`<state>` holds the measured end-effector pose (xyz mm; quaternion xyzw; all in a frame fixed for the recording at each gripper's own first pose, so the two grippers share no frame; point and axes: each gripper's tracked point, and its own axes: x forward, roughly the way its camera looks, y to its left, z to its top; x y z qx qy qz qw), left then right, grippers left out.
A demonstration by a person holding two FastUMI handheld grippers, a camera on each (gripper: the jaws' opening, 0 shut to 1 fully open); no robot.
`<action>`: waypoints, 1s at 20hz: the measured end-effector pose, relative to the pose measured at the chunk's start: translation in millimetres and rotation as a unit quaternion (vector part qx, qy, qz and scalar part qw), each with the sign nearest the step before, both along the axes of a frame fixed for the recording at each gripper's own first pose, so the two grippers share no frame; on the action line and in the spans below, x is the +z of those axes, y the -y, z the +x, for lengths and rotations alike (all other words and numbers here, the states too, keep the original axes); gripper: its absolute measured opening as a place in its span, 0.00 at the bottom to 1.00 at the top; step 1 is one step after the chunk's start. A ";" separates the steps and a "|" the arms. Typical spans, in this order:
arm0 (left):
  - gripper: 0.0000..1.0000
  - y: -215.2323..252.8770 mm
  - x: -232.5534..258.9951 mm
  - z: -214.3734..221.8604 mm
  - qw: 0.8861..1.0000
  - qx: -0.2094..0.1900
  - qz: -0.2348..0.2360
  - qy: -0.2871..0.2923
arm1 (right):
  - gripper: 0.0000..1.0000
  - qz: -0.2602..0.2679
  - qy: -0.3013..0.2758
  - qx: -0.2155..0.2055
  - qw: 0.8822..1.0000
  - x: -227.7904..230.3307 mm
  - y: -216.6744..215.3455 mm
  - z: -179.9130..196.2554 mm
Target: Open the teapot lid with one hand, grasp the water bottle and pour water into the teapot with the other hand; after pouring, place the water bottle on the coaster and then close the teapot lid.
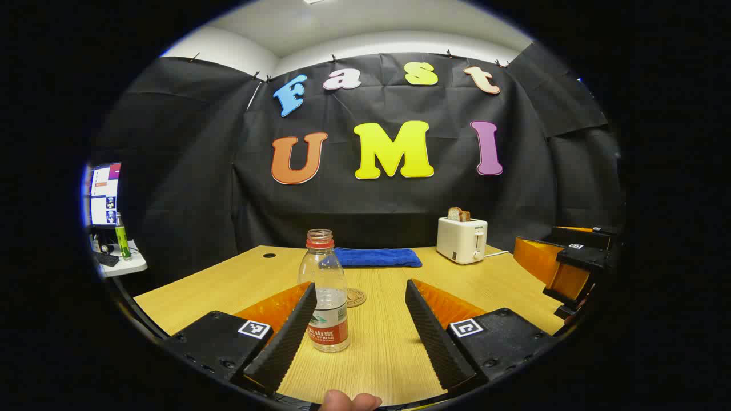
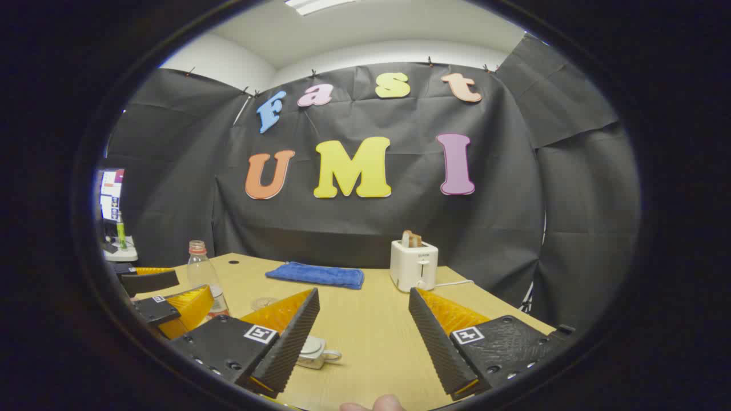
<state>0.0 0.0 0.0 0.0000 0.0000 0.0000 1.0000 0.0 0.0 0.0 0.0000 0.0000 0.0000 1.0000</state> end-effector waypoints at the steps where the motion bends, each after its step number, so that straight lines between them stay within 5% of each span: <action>1: 0.98 0.8 -1.4 0.7 1.000 0.000 0.000 -0.001 | 0.97 0.000 -0.001 0.000 1.000 -0.4 0.0 0.0; 20: 0.98 -0.4 1.3 1.1 1.000 -0.002 -0.002 -0.002 | 0.97 -0.003 -0.016 0.018 1.000 -14.1 -14.2 7.4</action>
